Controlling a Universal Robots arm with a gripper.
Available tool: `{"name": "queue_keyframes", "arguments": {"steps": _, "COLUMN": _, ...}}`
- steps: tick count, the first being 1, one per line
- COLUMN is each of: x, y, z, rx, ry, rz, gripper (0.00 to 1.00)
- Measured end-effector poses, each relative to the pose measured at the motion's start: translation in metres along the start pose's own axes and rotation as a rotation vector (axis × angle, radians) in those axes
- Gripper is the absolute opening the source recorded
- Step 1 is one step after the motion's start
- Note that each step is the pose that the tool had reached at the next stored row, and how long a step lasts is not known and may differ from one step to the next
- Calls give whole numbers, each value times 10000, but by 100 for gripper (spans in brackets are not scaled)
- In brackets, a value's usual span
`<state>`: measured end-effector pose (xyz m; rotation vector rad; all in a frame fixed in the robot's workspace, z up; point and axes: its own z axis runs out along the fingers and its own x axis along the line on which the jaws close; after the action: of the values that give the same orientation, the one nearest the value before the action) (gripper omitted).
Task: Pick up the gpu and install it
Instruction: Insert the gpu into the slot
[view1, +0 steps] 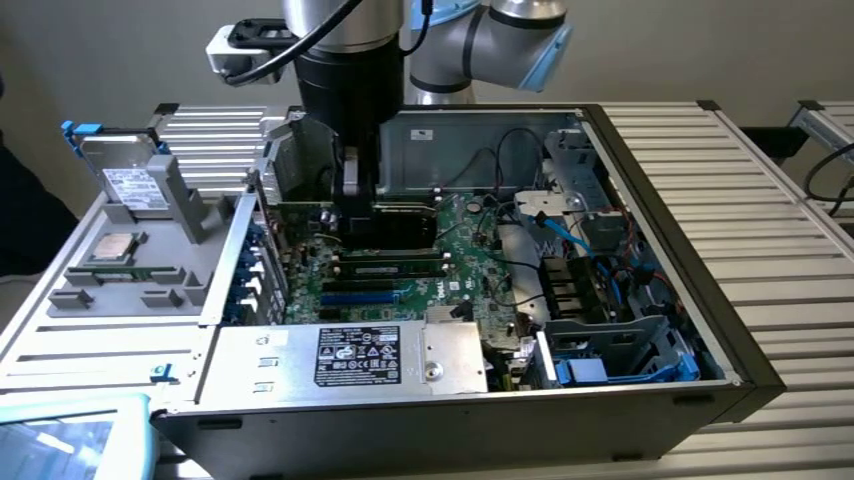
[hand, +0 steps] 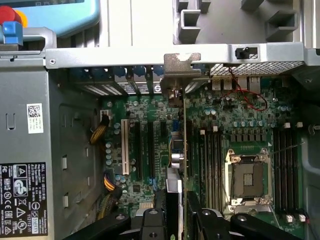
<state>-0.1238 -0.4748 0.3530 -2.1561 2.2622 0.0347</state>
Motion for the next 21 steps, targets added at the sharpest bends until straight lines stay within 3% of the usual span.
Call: {"name": "queue_keyframes", "arguments": {"steps": 21, "x": 37, "y": -2, "z": 382, "rx": -1, "ry": -1, "rz": 0, "gripper": 28}}
